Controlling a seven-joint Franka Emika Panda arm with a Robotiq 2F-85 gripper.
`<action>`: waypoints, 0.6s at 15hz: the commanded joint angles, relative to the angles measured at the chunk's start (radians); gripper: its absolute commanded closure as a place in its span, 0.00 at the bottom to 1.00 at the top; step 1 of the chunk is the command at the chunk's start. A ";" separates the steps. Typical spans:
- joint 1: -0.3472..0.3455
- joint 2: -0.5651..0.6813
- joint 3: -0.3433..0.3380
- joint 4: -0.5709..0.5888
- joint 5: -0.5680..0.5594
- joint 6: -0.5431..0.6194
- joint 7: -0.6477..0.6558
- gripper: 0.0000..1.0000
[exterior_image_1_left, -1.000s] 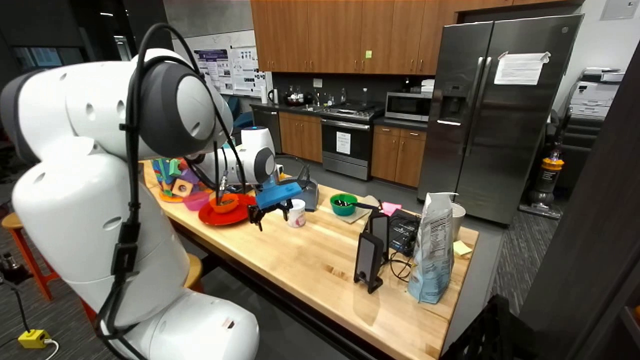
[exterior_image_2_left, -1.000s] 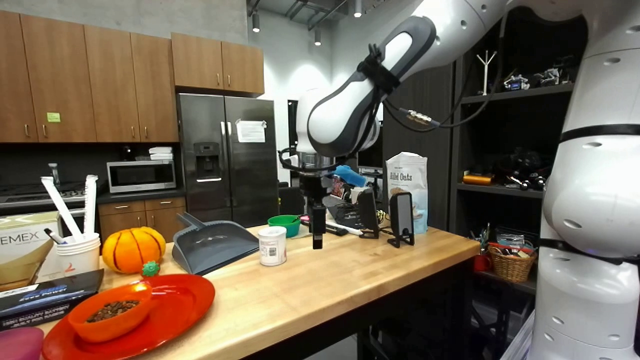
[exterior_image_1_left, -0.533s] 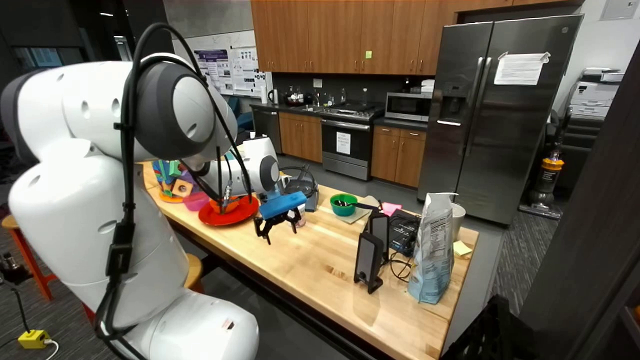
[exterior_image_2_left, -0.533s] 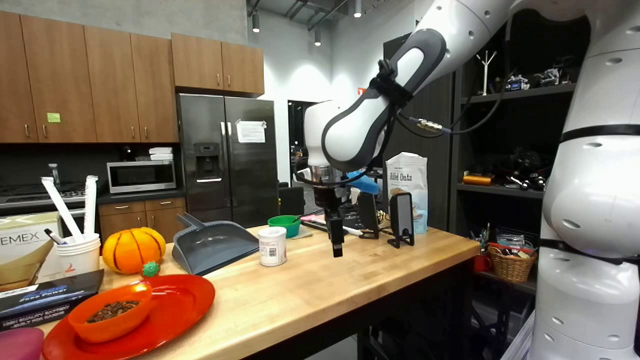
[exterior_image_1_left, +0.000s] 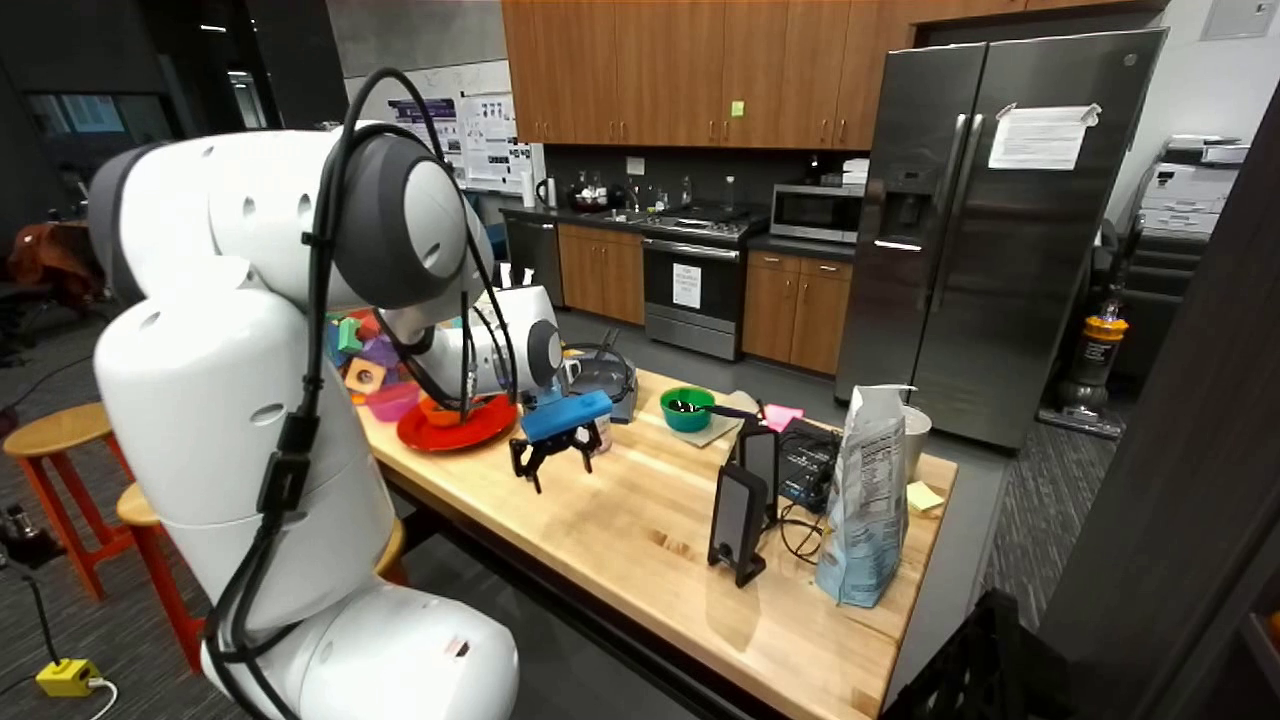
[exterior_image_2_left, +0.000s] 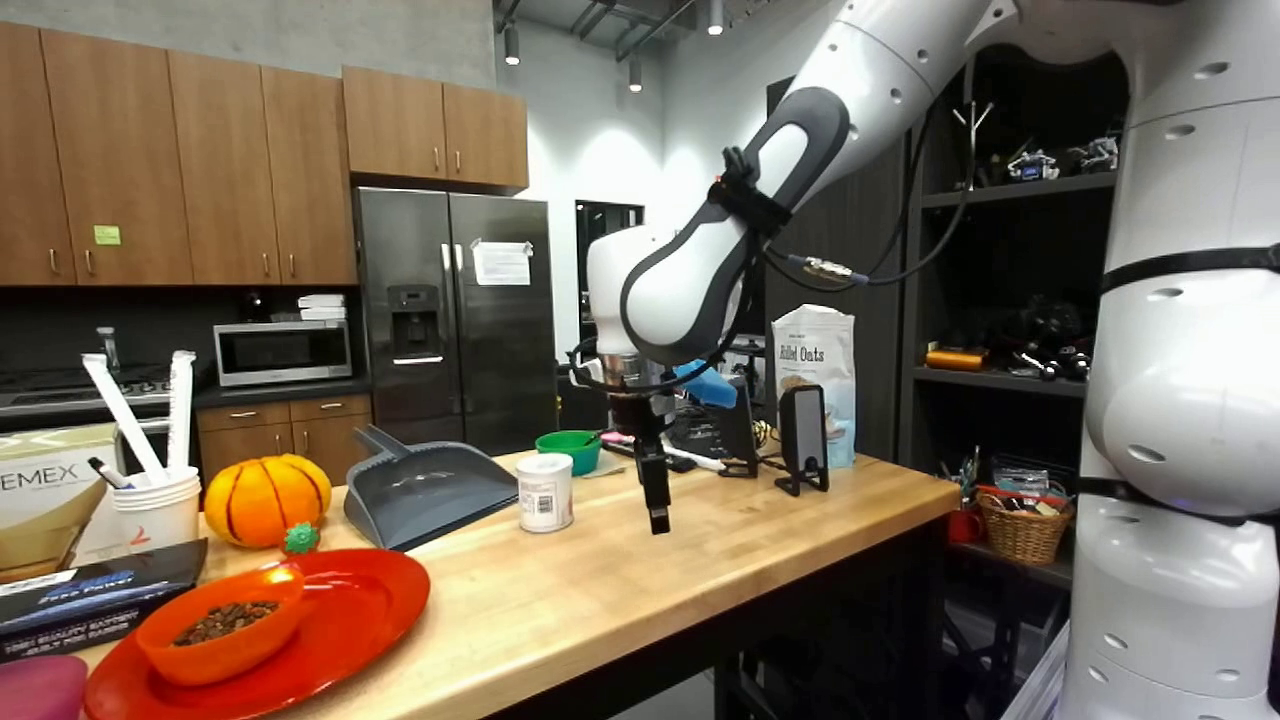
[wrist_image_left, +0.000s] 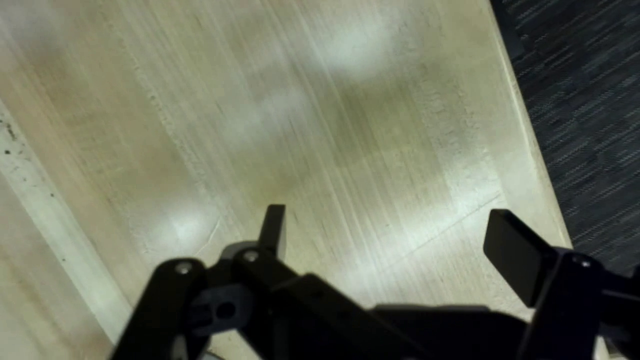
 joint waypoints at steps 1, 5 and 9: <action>0.006 0.065 0.009 0.082 -0.037 0.010 0.029 0.00; 0.021 0.104 0.030 0.163 -0.045 0.036 0.022 0.00; 0.031 0.138 0.053 0.220 0.019 0.103 -0.035 0.00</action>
